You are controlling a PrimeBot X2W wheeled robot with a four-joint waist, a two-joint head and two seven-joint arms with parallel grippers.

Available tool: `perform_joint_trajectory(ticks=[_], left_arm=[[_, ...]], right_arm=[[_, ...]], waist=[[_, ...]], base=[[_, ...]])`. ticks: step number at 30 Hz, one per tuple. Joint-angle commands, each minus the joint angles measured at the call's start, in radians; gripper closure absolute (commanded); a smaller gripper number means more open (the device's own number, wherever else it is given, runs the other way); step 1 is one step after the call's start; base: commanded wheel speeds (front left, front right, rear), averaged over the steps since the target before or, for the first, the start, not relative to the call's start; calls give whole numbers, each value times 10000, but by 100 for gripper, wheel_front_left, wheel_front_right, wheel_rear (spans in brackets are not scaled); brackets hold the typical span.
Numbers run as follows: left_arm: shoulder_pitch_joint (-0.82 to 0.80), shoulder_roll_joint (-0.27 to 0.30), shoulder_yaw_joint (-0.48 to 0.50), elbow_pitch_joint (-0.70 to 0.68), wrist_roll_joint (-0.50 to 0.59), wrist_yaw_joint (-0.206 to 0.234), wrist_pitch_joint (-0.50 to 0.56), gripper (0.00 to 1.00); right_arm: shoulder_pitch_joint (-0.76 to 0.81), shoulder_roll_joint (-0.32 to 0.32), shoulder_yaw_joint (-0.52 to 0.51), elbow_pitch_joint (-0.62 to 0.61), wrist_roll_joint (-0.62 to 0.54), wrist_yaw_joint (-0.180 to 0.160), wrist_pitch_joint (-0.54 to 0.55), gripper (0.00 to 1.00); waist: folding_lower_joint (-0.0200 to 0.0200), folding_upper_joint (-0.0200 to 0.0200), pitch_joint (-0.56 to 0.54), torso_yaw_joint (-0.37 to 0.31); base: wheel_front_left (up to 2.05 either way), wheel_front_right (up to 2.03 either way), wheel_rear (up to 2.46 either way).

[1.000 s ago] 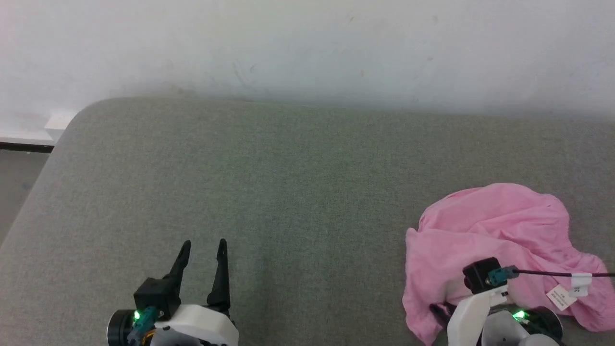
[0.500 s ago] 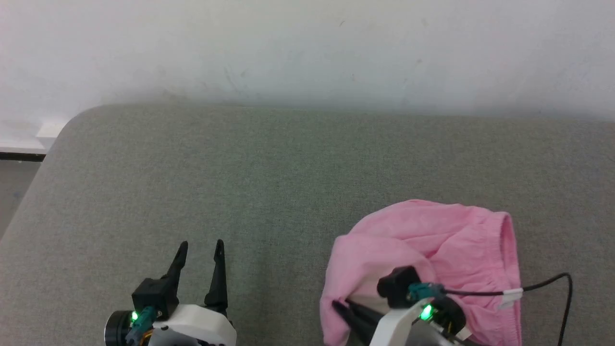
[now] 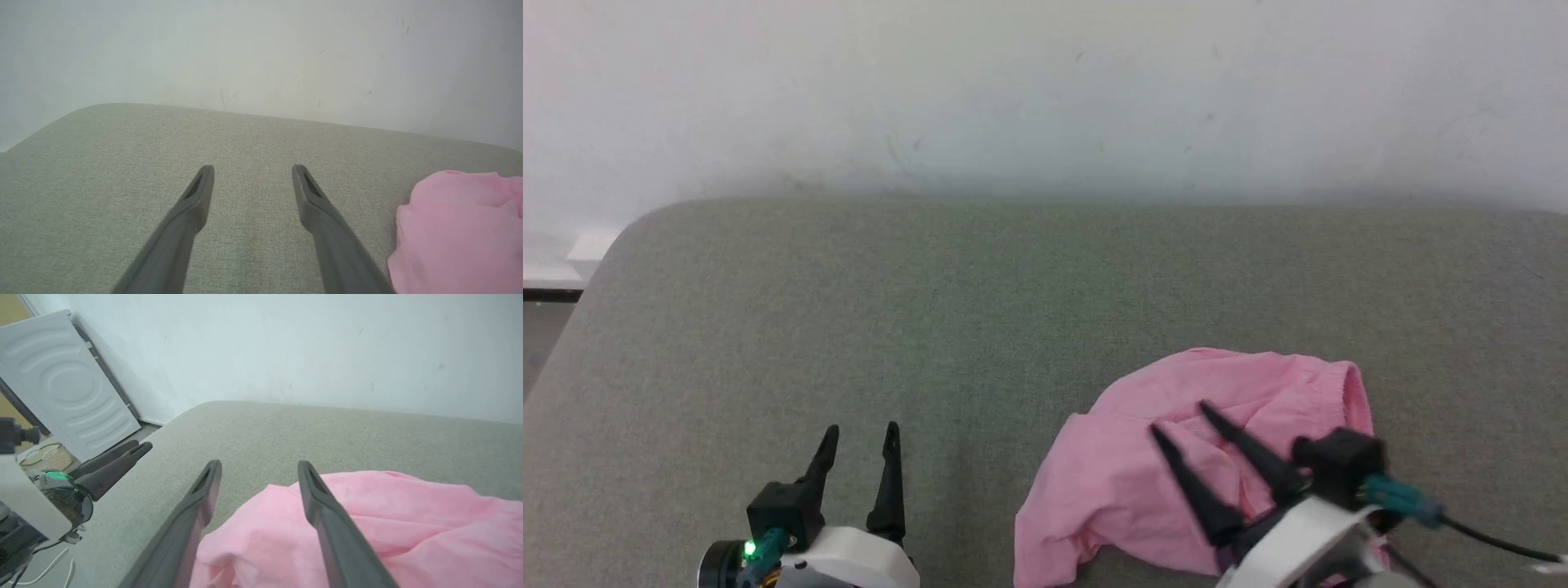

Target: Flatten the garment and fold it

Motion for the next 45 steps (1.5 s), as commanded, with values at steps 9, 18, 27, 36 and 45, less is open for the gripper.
perform_joint_trajectory(ticks=[9, 18, 27, 36, 45], left_arm=[[-10, 132, -221, 332, 75, -71, 123, 0], [-819, 95, -1155, 824, -55, -742, 1493, 0], [-2322, 413, -2760, 1979, -824, -1217, 4468, 0], [-3104, 1384, -4937, 2737, -1918, -1234, 6822, 58], [-4192, 2317, -4689, 1691, -1539, -601, 4868, 100]], right_arm=[[947, 858, -3491, -854, -1812, -7, -738, 0], [1594, 1189, -5092, -1593, -2629, -7, -259, 0], [1566, 1262, -5014, -1700, -2514, -7, -71, 0], [1403, 1268, -4953, -1536, -2288, -7, -157, 0], [1429, 1269, -5080, -1364, -2067, -7, -250, 0]], waist=[[0, 0, -357, -291], [0, 0, 0, -615], [0, 0, 491, -1065], [0, 0, 730, -1373], [0, 0, 562, -1191]], base=[[0, 0, 0], [0, 0, 0], [0, 0, 0], [0, 0, 0], [0, 0, 0]])
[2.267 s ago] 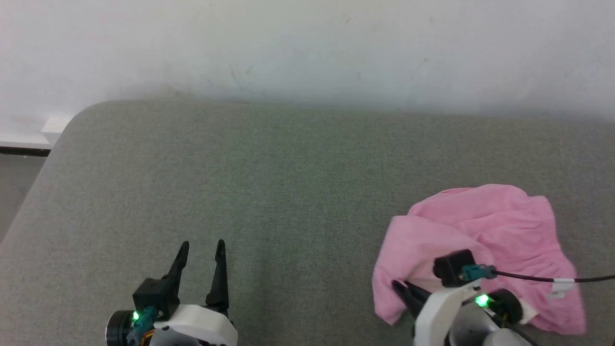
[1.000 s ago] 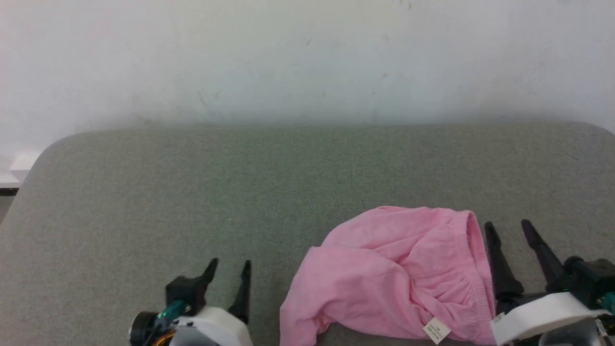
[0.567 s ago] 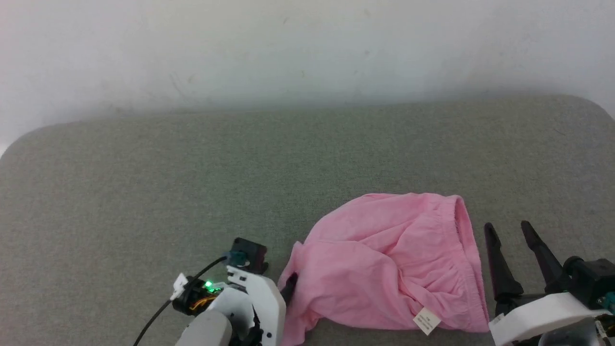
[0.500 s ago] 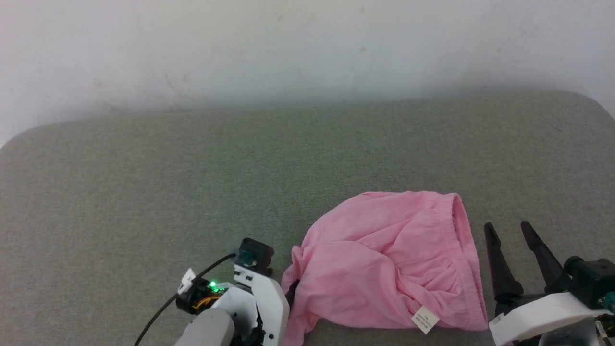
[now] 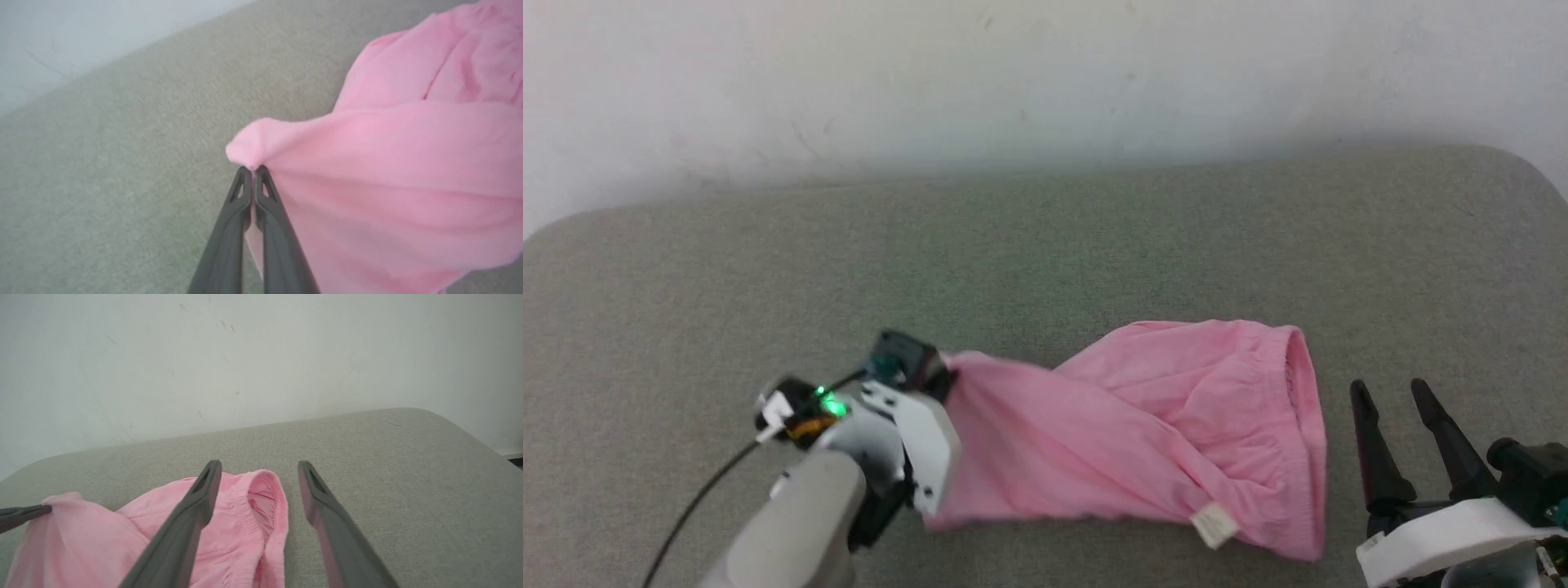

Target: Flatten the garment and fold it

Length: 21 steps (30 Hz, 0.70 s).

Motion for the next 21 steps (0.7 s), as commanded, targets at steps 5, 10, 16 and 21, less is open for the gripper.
perform_joint_trajectory(ticks=[5, 10, 16, 21], left_arm=[[-334, 576, 593, -1447, 744, 1000, -1927, 100], [1415, 1191, 502, -3063, 1035, 1537, -2470, 100], [4441, 1720, 273, -4160, 644, 2130, -1963, 100], [5791, 1860, 807, -4291, 96, 2867, -1946, 100]], right_arm=[[-28, 29, -19, 118, 186, -7, -34, 0], [130, 29, -71, 122, 186, -7, -8, 0], [358, 29, -313, 115, 185, -7, 37, 0], [488, 29, -393, 11, 175, -7, 128, 0]], waist=[[-1, 0, -247, 222], [-1, 0, -430, 266], [-1, 0, -600, 477], [-1, 0, -707, 782]], base=[[0, 0, 0], [0, 0, 0], [0, 0, 0], [0, 0, 0]])
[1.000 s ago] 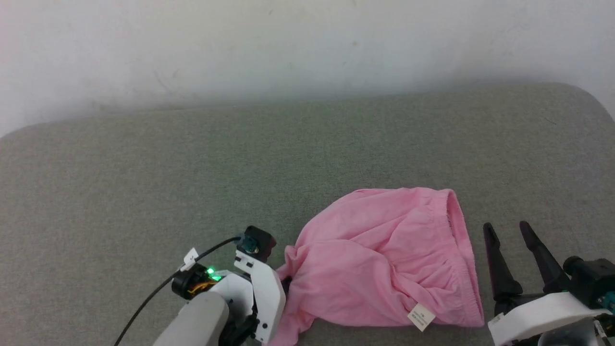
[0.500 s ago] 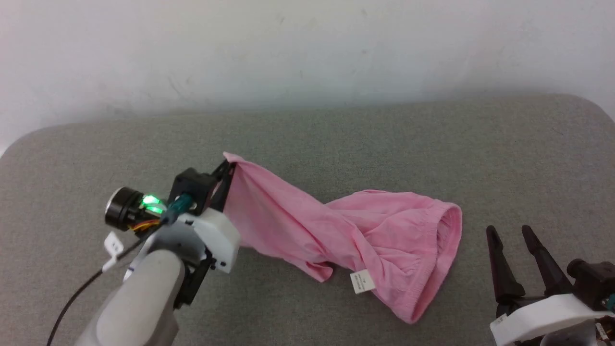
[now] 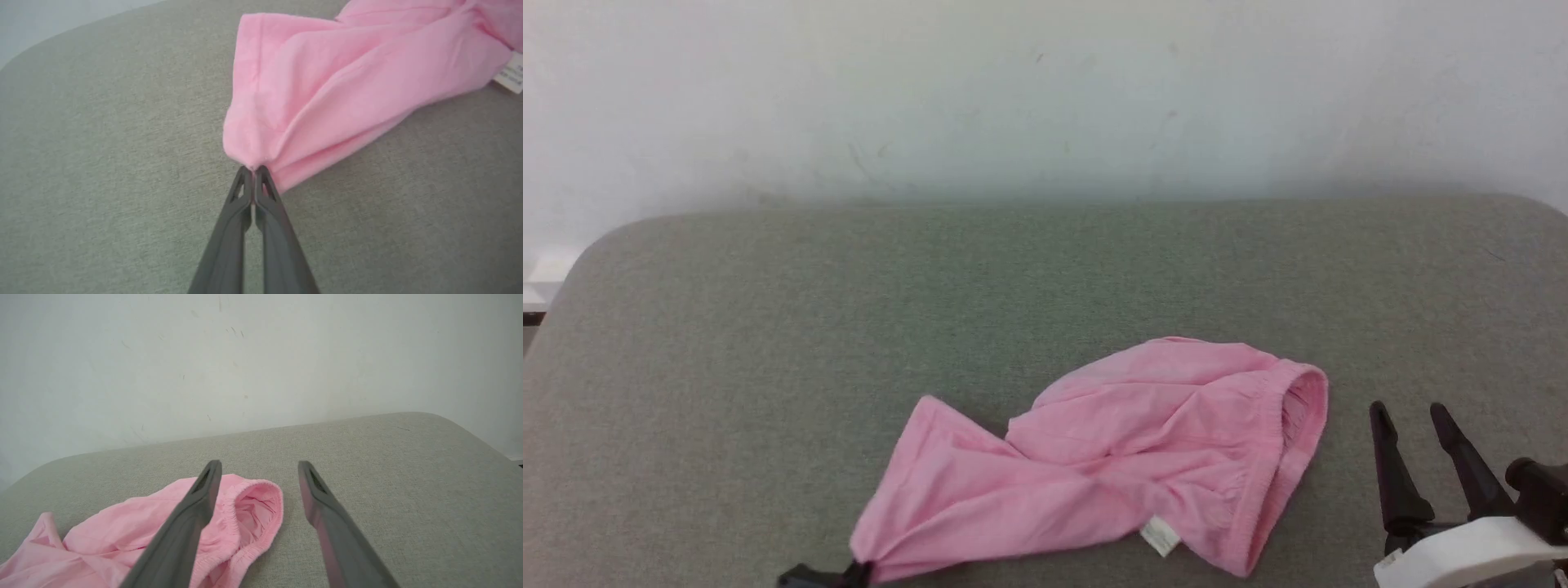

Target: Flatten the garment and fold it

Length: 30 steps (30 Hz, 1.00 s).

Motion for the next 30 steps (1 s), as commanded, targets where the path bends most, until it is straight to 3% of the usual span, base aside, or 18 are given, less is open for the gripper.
perform_joint_trajectory(ticks=[1, 6, 7, 9, 15, 19, 27, 30], left_arm=[[189, 91, 312, -4, -185, 248, -122, 100], [453, -55, 694, 515, -725, 295, -536, 100], [471, -151, 704, 659, -890, 210, -567, 93], [481, -381, 841, 818, -1214, 136, -816, 0], [416, -674, 1601, 538, -1723, 242, -2064, 0], [292, -536, 1805, 292, -1922, 186, -1963, 0], [-1029, 351, 1115, 568, -2373, -821, 985, 0], [-1751, 429, 649, 1115, -2409, -1231, 2060, 0]], right_arm=[[167, 29, -48, -68, 27, -7, 44, 0], [295, 29, -101, -153, 12, -7, 121, 0], [305, 29, -90, -163, 9, -7, 137, 0], [331, 29, -64, -182, -5, -7, 171, 0], [502, 30, -86, -291, -35, -7, 235, 0], [583, 30, -115, -343, -23, -7, 265, 0], [502, 30, -66, -471, -110, -7, 353, 0], [364, 30, 30, -415, -130, -7, 369, 0]], waist=[[1, 0, -94, 206], [1, 0, -169, 389], [1, 0, -187, 390], [1, 0, -238, 380], [1, 0, -393, 347], [1, 0, -446, 354], [1, 0, -152, 409], [1, 0, 9, 345]], base=[[0, 0, 0], [0, 0, 0], [0, 0, 0], [0, 0, 0], [0, 0, 0], [0, 0, 0], [0, 0, 0], [0, 0, 0]])
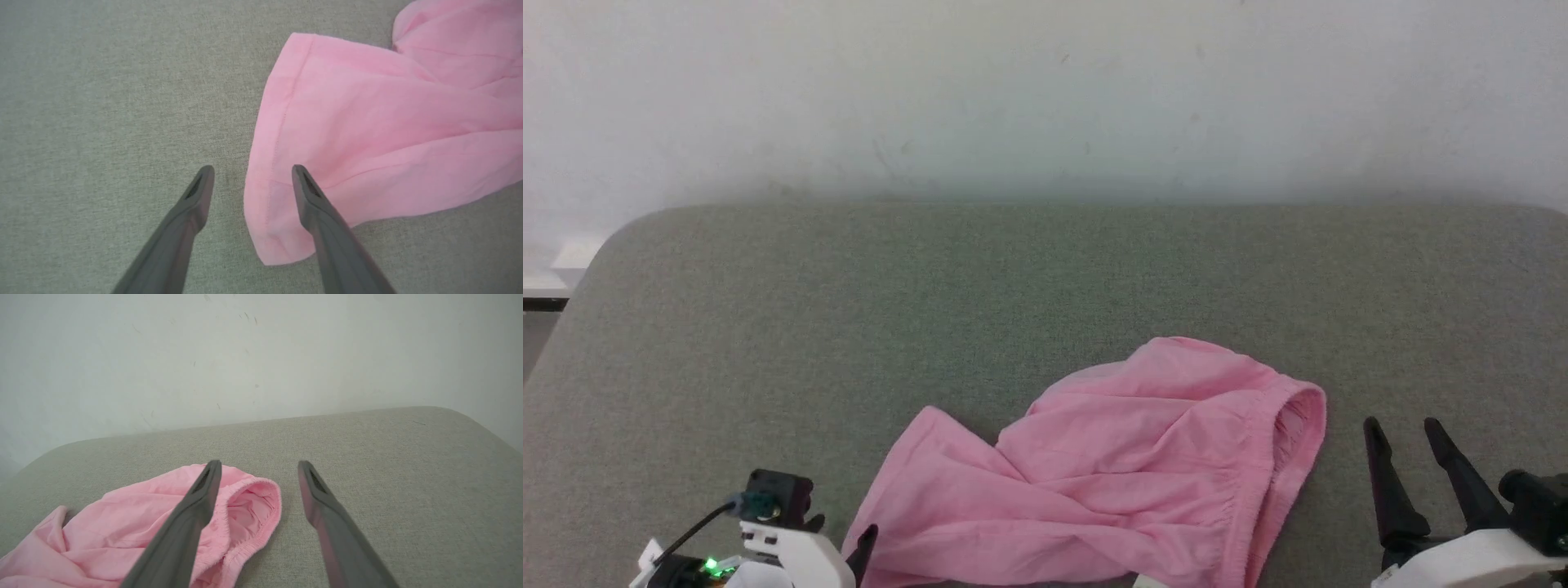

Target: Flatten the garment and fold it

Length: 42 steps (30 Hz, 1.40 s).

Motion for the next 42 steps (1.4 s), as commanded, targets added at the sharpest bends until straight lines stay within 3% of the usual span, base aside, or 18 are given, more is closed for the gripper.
perform_joint_trajectory(ticks=[1, 8, 9, 10, 11, 16, 24, 34, 35, 36, 37, 38, 39, 42], left_arm=[[-253, 40, -143, 200, 8, -127, 256, 0], [-1173, 180, -1072, 1443, 401, -582, 1950, 0], [-1233, 167, -1148, 1541, 408, -630, 2079, 12], [-1265, 160, -1249, 1629, 421, -693, 2230, 67], [-1254, 147, -1376, 1716, 403, -773, 2466, 100], [-1063, 65, -1570, 1565, 103, -936, 3020, 100], [-607, -14, -848, 549, 179, 39, 1505, 100], [-423, -39, -442, -282, 130, 462, 726, 100], [-425, -37, -439, -296, 134, 469, 697, 100], [-413, -48, -426, -304, 113, 478, 665, 100], [-402, -61, -423, -308, 97, 480, 633, 100], [-394, -70, -424, -304, 93, 482, 599, 100], [-376, -88, -424, -293, 79, 487, 561, 100], [-329, -165, -406, -271, 15, 490, 406, 100]], right_arm=[[-135, 28, 31, 14, -42, -7, 16, 0], [-356, 28, 121, 235, -54, -7, 101, 0], [-347, 28, 122, 261, -53, -7, 128, 0], [-326, 28, 155, 296, -59, -7, 213, 0], [-291, 28, 206, 323, -69, -7, 332, 0], [-18, -46, 995, 325, 61, -7, 1838, 0], [176, -774, 2287, 132, 874, -7, 5065, 0], [-750, -1081, 3554, 1480, 1499, -7, 6067, 0], [-789, -1092, 3632, 1642, 1567, -7, 6168, 14], [-822, -1116, 3727, 1773, 1640, -7, 6267, 55], [-850, -1171, 3819, 1876, 1676, -7, 6336, 64], [-866, -1204, 3868, 1959, 1726, -7, 6367, 92], [-862, -1216, 3893, 2053, 1803, -7, 6412, 100], [-873, -1289, 3885, 2146, 1915, -7, 6354, 100]], waist=[[-1, 0, 116, -79], [-1, 0, 389, -405], [-1, 0, 408, -435], [-1, 0, 423, -470], [-1, 0, 425, -492], [-1, 0, 384, -547], [-1, 0, 280, -373], [-1, 0, 433, 148], [-1, 0, 448, 179], [-1, 0, 463, 199], [-1, 0, 477, 221], [-1, 0, 485, 233], [-1, 0, 489, 237], [-1, 0, 492, 240]], base=[[0, 0, 0], [0, 0, 0], [0, 0, 0], [0, 0, 0], [0, 0, 0], [0, 0, 0], [0, 0, 0], [0, 0, 0], [0, 0, 0], [0, 0, 0], [0, 0, 0], [0, 0, 0], [0, 0, 0], [0, 0, 0]])
